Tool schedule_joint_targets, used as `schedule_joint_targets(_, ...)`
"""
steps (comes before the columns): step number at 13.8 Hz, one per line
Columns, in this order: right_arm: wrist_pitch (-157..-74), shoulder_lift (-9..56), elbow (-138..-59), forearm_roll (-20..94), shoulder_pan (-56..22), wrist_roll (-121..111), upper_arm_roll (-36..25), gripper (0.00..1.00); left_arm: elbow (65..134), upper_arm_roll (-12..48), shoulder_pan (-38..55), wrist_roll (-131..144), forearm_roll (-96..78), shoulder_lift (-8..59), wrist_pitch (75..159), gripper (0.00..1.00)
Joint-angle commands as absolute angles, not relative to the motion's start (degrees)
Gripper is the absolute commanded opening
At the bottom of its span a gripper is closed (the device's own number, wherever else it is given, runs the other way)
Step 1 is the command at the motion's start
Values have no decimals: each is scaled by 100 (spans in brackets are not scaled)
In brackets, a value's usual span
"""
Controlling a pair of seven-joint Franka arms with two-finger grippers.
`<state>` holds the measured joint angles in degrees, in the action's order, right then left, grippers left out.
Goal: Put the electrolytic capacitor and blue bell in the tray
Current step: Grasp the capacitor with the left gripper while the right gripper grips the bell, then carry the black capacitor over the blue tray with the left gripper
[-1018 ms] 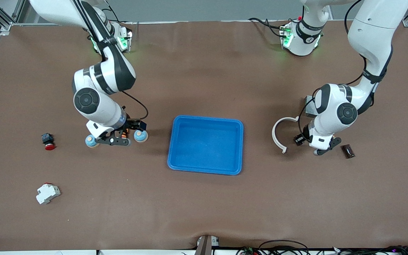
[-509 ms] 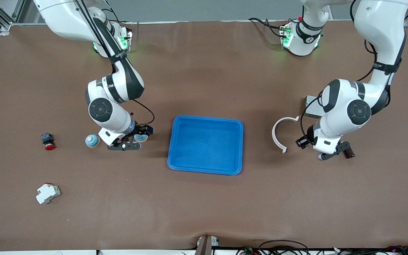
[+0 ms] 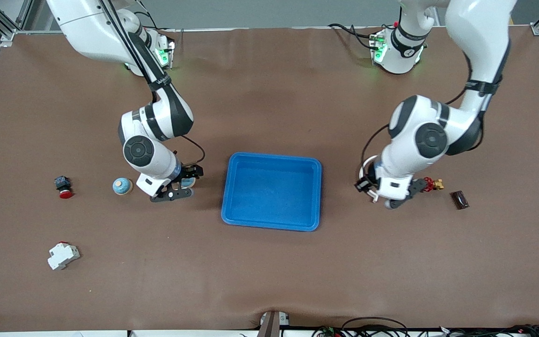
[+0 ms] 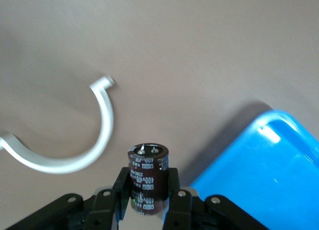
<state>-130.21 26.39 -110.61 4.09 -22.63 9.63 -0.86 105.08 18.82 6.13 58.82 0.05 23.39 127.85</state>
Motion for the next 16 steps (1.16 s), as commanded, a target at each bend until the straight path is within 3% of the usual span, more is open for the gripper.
schedule_joint_targets(1,-13104,2707,-11039,439,-2206,748,-79,100,10039,1872,1000,6650,0,2609,12683,0)
schedule_joint_targets(6,-13482,2725,-11381,439,-2057,211,-79,100,9352,1863,1739,8136,17,3312,12683,0)
schedule_joint_targets(15,-13562,2874,-11487,466,-2118,211,-70,100,9387,1811,2188,9219,570,4007,12727,0)
schedule_joint_targets(16,-13562,2900,-11487,466,-2127,220,-70,100,9387,1811,2180,9228,571,4034,12727,45)
